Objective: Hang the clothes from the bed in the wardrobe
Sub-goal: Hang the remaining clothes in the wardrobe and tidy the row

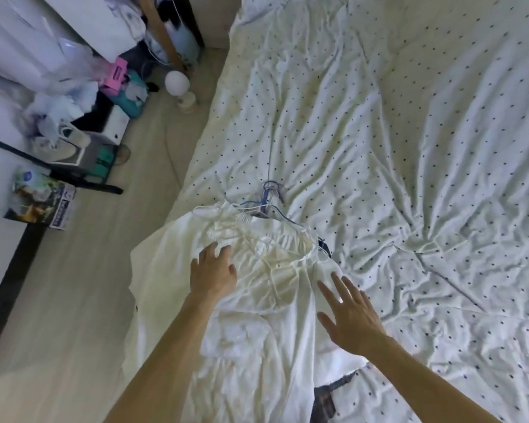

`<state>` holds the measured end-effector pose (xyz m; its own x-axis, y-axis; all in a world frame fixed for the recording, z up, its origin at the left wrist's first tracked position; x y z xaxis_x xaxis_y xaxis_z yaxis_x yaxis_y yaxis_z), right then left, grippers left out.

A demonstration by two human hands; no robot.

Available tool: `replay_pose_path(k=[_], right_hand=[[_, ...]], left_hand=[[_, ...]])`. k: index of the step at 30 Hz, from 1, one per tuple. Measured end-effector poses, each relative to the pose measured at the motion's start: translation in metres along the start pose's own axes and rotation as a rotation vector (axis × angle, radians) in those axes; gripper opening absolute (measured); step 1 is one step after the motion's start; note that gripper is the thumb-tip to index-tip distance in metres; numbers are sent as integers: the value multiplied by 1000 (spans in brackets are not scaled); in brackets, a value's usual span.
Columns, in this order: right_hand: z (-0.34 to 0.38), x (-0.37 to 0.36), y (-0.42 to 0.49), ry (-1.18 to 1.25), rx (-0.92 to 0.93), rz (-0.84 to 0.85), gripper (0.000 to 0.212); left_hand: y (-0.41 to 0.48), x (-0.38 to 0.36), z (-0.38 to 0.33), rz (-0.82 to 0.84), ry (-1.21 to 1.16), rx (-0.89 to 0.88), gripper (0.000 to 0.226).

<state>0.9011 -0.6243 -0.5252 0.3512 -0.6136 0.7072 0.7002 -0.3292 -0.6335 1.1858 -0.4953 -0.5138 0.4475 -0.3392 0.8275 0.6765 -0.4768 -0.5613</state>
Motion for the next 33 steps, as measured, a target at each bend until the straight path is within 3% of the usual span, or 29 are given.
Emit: replay_pose_path(k=[4, 10, 15, 18, 20, 23, 27, 30, 33], right_hand=[[-1, -23, 49, 20, -28, 68, 73], [-3, -43, 63, 62, -47, 93, 79], [-10, -42, 53, 123, -57, 91, 79], [-15, -46, 50, 151, -72, 85, 79], [-15, -46, 48, 158, -79, 86, 78], [-14, -39, 47, 184, -85, 63, 74], [-14, -17, 32, 263, -110, -97, 63], [-20, 14, 8, 353, -204, -347, 75], [-30, 55, -22, 413, -219, -607, 70]], left_hand=[[72, 14, -4, -99, 27, -55, 56], [146, 11, -13, 0, 39, -147, 64], [169, 26, -41, -199, 68, -144, 50], [181, 17, -56, -83, 243, -128, 48], [185, 15, -58, -64, 262, -103, 36], [180, 31, -58, -220, 220, -172, 11], [147, 58, -51, -454, 17, -312, 5], [107, 83, -45, -581, -191, -353, 7], [61, 108, -44, -634, -339, -380, 14]])
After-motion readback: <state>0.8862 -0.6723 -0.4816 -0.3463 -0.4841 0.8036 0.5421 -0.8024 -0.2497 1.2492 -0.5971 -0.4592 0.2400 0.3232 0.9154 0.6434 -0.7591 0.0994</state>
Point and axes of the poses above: each hand's wrist, its own y-axis towards the middle knuckle, its own x-axis out of the back of the hand, z = x × y, the point moved 7 cm from there along y, towards the middle knuckle, and after that the axes turned 5 degrees about x, right-handed, at the moved point
